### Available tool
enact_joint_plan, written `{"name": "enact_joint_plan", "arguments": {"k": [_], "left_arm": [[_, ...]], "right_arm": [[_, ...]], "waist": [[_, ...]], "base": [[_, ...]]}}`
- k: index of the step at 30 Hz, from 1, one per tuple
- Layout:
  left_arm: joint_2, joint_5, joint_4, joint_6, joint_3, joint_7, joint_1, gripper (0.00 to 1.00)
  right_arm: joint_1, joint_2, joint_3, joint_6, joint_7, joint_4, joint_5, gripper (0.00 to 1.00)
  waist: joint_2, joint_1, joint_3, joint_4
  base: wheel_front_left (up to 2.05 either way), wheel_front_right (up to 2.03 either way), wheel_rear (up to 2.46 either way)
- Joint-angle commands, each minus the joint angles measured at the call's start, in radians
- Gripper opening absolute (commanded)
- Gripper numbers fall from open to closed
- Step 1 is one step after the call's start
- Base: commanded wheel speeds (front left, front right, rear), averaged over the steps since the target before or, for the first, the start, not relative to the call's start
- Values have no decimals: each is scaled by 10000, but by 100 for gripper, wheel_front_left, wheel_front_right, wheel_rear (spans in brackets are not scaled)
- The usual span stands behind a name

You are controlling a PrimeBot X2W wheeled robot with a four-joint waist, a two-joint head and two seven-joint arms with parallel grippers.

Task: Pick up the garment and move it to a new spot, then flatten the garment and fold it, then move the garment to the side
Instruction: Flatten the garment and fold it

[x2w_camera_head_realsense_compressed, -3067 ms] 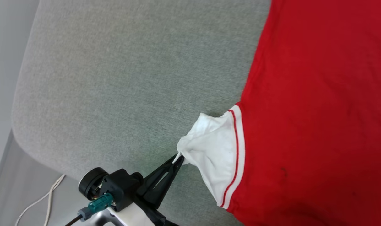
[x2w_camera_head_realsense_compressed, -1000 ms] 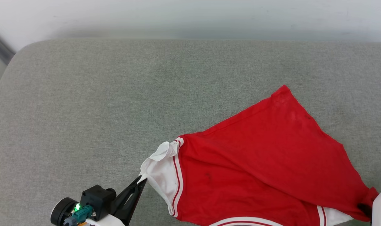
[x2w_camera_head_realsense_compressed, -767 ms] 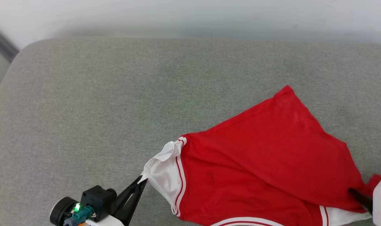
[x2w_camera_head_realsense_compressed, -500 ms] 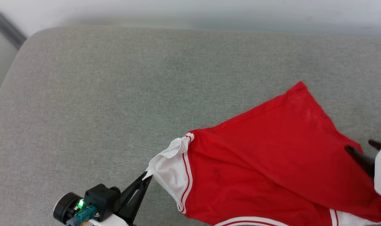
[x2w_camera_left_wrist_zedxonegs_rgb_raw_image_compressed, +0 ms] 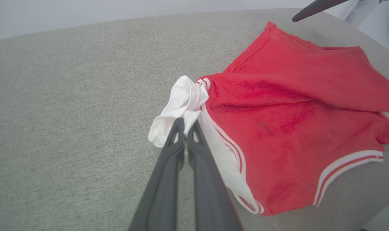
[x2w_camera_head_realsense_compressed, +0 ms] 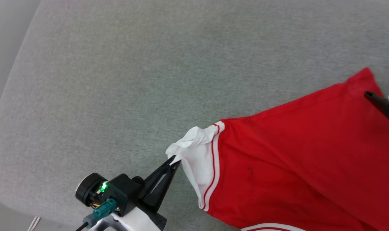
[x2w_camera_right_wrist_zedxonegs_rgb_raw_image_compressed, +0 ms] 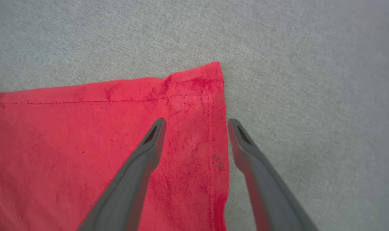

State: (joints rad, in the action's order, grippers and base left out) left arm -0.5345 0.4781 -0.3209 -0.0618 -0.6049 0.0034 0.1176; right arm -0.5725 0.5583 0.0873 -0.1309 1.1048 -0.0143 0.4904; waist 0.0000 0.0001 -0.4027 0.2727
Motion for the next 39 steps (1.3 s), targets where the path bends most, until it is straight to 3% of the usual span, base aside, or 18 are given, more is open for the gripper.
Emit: {"name": "enact_joint_plan", "arguments": {"k": [1,7,15,16,17,18,19,25,32,39], "left_arm": [[81,-40,46,54,-51,-80,152,0],[452,-60,473,155,-251,-383,353,0],[649,-11,788,242,-394,-634,427,0],[651,-5,799,247,-397,-648,447,0],[657,0,814,248,-398,-659,461,0],[662,-4,829,245,-403,-663,468,0],[668,-2,845,236,-409,-672,477,0],[561,-5,890,148,-343,-699,474,0],[235,-52,751,4,-159,-553,395,0],[-466,40,263,-355,412,-260,131,0]], "right_arm": [[-254,23,69,4,63,205,-100,100],[-780,450,636,4,97,1390,-402,100],[31,694,1236,5,227,2511,-130,100],[163,732,1302,4,271,2588,-76,81],[289,765,1367,4,306,2655,-61,39],[398,804,1431,4,291,2697,-51,12],[482,847,1478,4,243,2737,-37,0],[316,933,1519,4,-457,2808,-30,0],[-463,576,1661,1,-1281,2895,208,0],[-1170,224,2086,4,-2300,2886,709,0]], "waist": [[0,-1,-573,590],[0,-1,-994,1175],[0,-1,-1096,1541],[0,-1,-1103,1560],[0,-1,-1103,1573],[0,-1,-1095,1577],[0,-1,-1075,1578],[0,-1,-720,1398],[0,-1,137,818],[0,-1,1576,-230]], "base": [[0,0,0],[0,0,0],[0,0,0],[0,0,0],[0,0,0],[0,0,0],[0,0,0],[0,0,0],[0,0,0],[0,0,0]]}}
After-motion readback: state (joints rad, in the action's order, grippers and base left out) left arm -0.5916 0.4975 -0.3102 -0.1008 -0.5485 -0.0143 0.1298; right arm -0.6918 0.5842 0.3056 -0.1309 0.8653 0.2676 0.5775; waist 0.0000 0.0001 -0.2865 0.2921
